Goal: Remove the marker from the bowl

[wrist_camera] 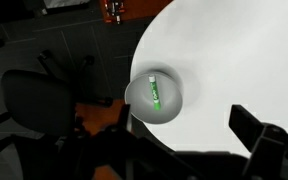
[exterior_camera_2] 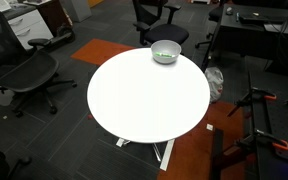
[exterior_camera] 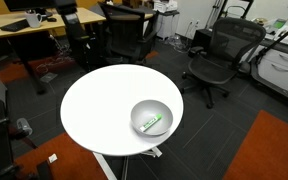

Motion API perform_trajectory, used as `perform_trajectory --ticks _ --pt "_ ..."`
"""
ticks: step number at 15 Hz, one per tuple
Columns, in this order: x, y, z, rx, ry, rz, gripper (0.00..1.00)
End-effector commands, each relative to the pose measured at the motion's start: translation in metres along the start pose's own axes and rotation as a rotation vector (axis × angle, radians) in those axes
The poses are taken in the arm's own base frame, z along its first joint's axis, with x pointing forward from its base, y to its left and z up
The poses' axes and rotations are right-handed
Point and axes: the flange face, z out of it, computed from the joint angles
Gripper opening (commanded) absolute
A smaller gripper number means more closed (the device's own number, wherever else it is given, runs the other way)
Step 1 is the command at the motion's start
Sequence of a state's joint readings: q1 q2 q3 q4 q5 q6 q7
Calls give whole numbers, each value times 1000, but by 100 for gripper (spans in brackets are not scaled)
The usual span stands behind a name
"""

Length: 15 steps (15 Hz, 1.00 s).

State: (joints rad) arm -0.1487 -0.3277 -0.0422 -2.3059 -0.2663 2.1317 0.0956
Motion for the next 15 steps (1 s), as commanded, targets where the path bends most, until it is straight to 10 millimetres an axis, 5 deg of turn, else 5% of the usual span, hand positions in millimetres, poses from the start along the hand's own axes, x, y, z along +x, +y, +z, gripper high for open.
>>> perform_trajectory --ticks 1,8,15 --pt "50 12 43 0 -66 -35 100" --pt "95 13 131 35 -88 -72 100" --pt "115 19 201 178 -84 -109 100"
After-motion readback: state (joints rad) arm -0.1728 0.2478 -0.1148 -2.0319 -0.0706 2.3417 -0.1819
